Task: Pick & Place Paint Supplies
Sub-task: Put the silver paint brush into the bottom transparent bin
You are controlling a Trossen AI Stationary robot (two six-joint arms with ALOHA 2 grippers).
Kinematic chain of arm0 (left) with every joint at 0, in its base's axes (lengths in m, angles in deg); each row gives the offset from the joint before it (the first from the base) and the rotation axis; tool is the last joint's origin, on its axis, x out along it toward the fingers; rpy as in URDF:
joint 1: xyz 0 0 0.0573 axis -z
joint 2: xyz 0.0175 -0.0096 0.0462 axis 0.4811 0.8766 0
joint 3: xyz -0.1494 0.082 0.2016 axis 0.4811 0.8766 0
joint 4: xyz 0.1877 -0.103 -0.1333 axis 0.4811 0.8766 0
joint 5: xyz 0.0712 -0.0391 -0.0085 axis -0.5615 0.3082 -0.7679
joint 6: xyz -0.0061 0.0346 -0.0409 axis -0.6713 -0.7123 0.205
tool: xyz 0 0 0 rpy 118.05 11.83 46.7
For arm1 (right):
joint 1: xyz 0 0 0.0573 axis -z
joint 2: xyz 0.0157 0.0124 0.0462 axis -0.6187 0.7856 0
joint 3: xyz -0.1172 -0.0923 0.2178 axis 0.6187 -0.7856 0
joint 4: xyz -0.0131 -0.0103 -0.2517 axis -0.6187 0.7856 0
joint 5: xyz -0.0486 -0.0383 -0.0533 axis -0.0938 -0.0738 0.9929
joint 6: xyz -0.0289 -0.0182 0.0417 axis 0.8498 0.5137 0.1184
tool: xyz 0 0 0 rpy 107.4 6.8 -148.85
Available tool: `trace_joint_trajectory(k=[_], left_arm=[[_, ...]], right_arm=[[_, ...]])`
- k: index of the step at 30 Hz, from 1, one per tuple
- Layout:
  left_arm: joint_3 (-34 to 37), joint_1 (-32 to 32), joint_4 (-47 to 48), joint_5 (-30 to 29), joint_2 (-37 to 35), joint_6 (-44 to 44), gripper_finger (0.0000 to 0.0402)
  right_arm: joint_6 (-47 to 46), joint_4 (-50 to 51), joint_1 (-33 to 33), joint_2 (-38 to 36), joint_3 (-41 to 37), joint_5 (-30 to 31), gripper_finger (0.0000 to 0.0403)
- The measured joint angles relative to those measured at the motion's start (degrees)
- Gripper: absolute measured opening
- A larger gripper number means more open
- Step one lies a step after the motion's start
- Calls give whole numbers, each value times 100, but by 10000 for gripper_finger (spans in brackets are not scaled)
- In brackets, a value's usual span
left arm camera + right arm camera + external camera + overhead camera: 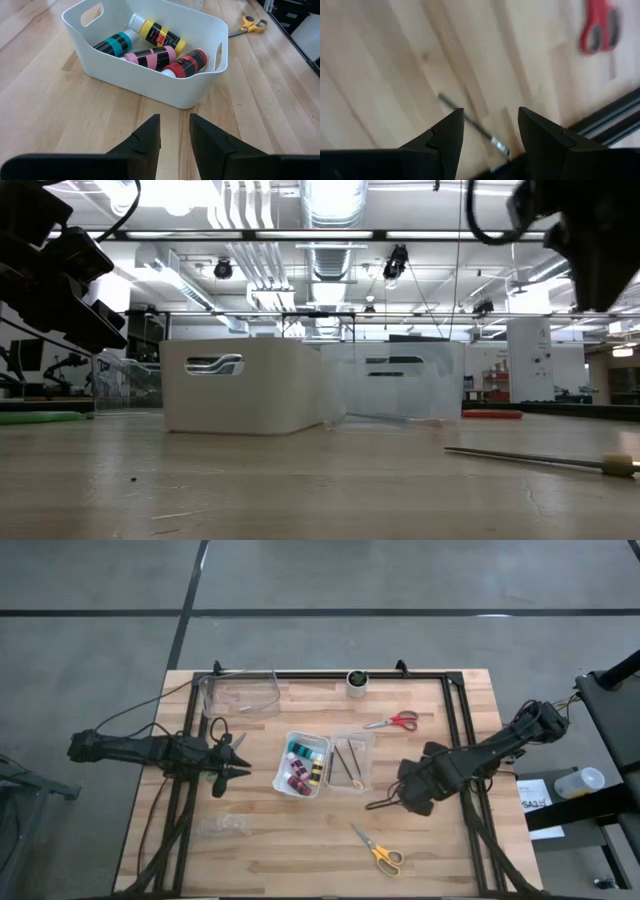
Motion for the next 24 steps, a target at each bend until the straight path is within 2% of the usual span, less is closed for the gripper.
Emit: trace_joint_trajectory(k=[8,16,24], left_arm=[[2,2,-2,0,0,2,108],[1,2,-2,0,0,0,108],[2,0,-2,0,0,0,108]], right_arm=[[795,-158,-9,-14,-928,-811,185],[1892,-1290,-9,-8,-1813,-1606,185],[2348,-1441,-9,-8,-2036,-1685,185]])
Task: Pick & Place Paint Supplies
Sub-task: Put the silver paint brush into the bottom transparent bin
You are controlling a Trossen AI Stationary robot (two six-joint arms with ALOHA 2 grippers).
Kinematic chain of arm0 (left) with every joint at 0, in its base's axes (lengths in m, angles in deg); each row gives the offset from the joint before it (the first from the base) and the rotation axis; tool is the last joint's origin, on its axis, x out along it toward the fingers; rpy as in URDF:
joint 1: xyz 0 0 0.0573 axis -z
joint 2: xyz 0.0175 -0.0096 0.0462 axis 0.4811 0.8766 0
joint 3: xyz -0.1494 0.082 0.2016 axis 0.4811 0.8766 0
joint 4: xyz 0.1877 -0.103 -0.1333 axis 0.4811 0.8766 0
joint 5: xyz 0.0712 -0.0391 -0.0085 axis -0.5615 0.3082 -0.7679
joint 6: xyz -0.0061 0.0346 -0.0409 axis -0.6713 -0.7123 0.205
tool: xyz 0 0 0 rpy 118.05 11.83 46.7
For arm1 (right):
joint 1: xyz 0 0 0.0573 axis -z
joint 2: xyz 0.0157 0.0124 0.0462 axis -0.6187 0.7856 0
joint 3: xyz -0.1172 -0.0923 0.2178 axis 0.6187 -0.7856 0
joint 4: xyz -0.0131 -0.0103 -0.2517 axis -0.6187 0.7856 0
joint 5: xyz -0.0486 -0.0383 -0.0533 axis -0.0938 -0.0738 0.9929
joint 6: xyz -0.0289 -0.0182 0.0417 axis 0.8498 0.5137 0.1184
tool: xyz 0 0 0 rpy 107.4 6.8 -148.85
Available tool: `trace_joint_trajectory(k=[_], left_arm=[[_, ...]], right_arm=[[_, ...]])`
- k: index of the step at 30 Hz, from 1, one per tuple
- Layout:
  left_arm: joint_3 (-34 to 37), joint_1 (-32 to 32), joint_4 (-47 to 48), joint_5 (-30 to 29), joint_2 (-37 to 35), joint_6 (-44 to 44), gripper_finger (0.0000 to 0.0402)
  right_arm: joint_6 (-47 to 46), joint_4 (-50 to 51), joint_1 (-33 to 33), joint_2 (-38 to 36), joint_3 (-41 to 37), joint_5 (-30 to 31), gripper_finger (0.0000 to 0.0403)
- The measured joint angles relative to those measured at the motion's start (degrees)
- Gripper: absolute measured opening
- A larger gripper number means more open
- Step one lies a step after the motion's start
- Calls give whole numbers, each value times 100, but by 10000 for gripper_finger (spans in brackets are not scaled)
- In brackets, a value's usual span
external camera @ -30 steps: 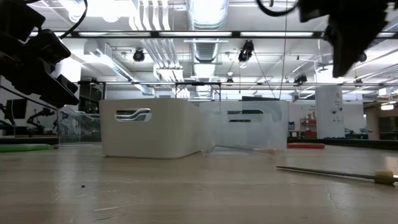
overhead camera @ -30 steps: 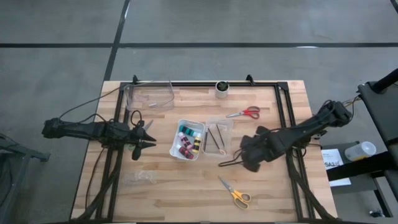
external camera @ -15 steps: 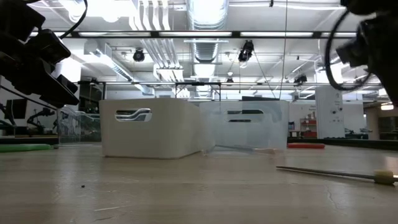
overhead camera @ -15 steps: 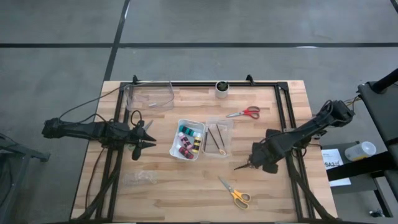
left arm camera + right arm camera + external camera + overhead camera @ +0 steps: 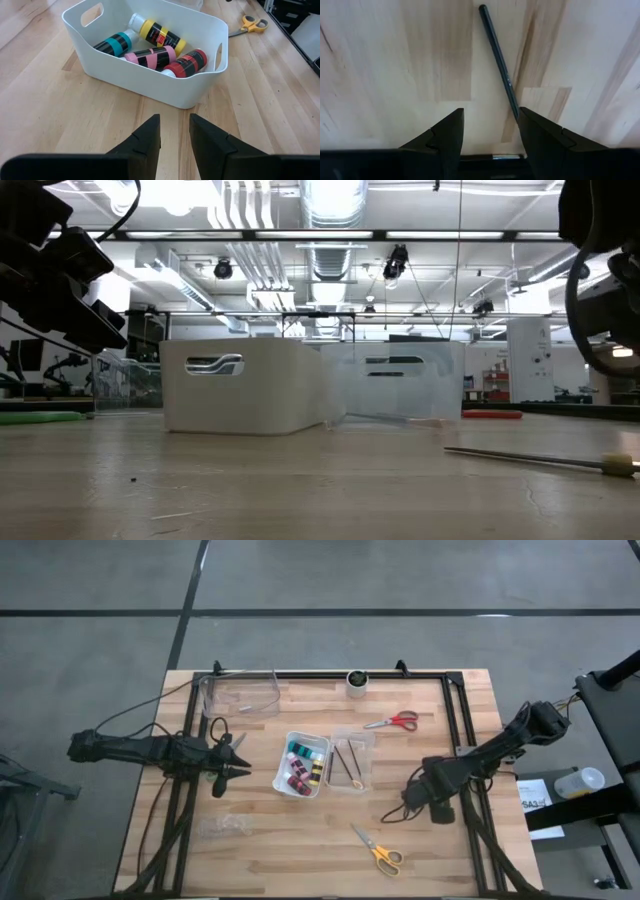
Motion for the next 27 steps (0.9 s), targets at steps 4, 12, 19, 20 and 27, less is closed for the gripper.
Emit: trace_joint_trajectory(k=[4,12,19,20,27], left_arm=[[-1,0,0,0,0,1,108],[-2,0,2,0,0,2,108],[-2,0,0,0,0,0,108],[0,2,0,0,0,2,108],[-2,0,1,0,0,0,108]], right_arm=[[289,-8,10,9,-141,62,185],[388,-146,429,9,-430,68,185],[1030,-435,898,13,-638,47,185],[1042,-437,942,13,-638,33,185],[1063,-610,1071,22,-646,-89,185]])
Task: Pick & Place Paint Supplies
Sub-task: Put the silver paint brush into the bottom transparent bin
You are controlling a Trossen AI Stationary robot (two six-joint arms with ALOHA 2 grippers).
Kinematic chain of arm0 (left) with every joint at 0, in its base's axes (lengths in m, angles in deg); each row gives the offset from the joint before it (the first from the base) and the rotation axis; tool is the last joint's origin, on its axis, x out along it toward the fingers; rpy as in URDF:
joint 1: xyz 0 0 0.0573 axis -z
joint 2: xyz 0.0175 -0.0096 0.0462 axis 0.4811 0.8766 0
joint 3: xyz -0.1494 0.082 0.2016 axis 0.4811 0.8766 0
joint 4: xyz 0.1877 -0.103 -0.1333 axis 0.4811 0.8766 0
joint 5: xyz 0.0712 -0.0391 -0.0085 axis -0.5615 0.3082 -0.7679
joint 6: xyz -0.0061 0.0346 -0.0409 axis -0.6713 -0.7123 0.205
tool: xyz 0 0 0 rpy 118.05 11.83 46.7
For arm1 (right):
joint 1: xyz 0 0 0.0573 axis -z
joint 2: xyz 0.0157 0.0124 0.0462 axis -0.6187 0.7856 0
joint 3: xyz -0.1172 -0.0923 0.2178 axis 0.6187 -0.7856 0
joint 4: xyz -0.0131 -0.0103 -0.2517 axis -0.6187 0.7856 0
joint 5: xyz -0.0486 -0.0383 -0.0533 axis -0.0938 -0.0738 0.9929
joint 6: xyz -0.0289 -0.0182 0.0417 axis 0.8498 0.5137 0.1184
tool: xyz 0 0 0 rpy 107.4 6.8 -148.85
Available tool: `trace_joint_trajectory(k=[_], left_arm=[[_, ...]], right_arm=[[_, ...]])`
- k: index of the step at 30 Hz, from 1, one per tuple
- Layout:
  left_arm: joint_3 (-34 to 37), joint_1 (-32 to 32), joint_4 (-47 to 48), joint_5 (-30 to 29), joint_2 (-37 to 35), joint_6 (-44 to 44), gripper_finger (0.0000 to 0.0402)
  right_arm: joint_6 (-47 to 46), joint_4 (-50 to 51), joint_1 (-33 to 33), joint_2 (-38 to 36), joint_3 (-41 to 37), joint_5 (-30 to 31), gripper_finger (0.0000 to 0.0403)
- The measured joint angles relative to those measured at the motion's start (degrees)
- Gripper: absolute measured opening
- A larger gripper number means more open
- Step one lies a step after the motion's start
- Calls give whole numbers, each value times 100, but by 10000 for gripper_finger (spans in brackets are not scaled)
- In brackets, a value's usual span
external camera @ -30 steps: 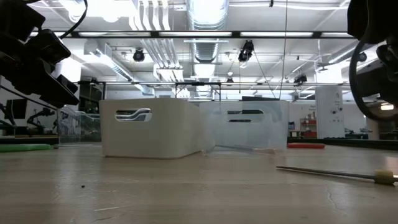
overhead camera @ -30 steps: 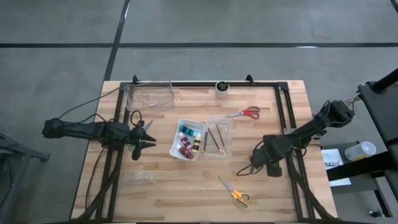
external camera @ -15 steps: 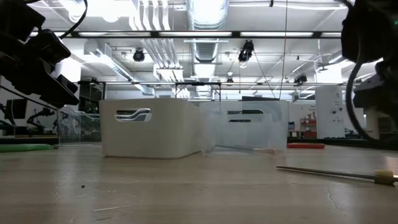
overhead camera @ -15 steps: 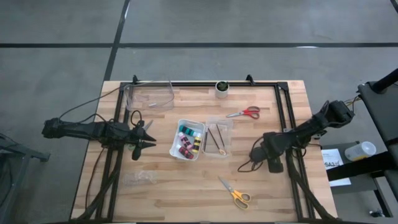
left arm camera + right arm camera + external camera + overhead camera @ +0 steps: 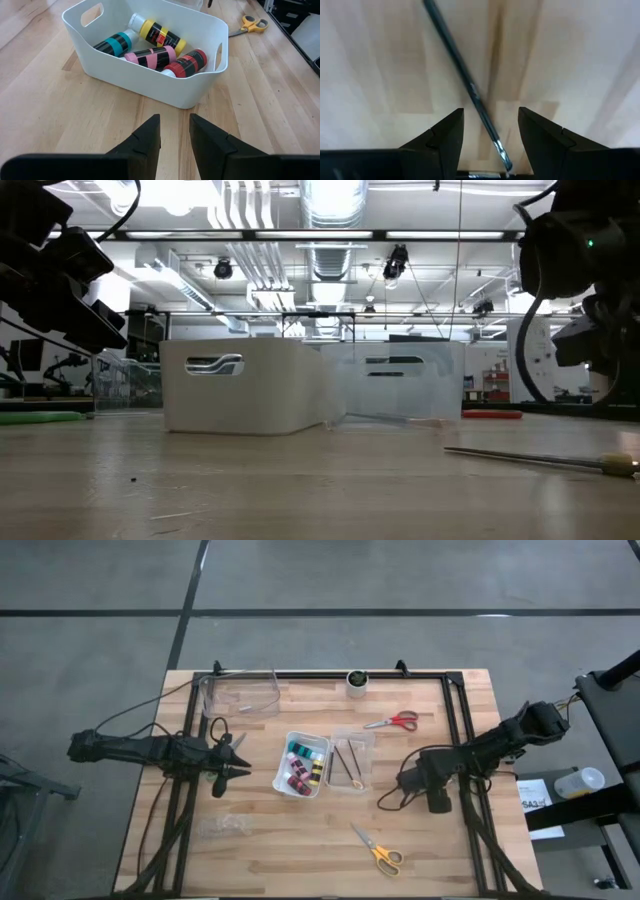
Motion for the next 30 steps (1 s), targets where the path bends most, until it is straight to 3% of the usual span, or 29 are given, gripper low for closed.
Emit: trace_joint_trajectory(k=[19,30], left_arm=[[2,0,-1,0,0,0,108],[2,0,0,0,0,0,108]], right_arm=[[-213,-433,-4,-9,-165,-21,179],[-362,-508,0,-7,-158,-14,72]])
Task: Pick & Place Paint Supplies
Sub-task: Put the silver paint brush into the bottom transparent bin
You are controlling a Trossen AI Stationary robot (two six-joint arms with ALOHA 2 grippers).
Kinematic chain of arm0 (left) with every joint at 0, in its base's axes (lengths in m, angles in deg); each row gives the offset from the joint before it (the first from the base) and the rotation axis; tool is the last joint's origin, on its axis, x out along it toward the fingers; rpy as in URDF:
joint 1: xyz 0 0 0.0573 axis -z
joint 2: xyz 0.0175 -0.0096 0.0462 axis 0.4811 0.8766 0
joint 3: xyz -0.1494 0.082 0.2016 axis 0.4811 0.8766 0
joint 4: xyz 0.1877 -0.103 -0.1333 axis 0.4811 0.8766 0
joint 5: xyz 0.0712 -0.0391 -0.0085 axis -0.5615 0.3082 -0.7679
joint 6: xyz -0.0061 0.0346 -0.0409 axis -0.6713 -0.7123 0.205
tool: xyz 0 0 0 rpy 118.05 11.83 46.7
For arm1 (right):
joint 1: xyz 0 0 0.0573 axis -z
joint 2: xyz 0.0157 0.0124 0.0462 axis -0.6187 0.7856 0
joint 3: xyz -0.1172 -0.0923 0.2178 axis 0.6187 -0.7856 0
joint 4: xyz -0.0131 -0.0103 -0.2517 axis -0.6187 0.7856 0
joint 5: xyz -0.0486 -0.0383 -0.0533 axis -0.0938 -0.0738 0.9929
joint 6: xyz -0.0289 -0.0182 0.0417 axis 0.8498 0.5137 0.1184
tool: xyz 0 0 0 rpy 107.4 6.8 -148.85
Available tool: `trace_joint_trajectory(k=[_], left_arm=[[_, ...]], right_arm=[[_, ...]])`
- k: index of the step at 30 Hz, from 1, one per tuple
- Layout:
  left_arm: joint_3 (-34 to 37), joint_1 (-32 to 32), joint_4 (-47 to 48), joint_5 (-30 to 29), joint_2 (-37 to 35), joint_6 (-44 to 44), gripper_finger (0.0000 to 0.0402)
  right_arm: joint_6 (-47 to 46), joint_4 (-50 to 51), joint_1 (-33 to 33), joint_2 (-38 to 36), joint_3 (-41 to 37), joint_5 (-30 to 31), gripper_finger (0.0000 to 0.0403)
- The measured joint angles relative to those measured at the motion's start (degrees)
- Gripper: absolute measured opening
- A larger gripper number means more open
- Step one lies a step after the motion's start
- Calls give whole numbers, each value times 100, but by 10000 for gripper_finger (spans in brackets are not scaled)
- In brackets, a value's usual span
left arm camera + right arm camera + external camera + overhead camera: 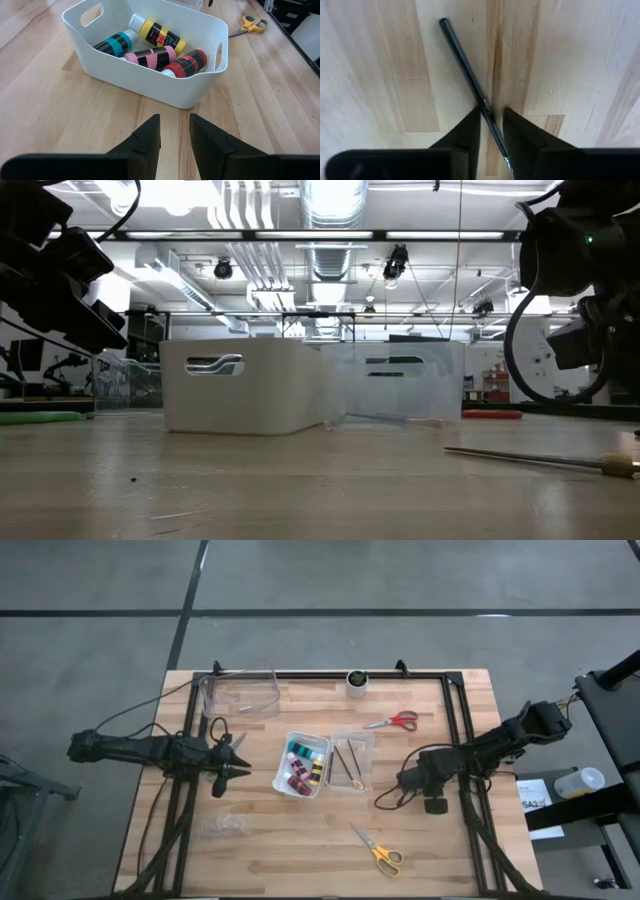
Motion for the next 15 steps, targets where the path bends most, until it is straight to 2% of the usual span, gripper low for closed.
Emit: trace_joint_trajectory(k=[8,15], left_arm=[[0,1,-2,0,0,0,108],[-1,0,-2,0,0,0,108]], right_arm=[[-119,-39,2,2,0,-11,15],[-171,-40,2,4,1,-11,14]])
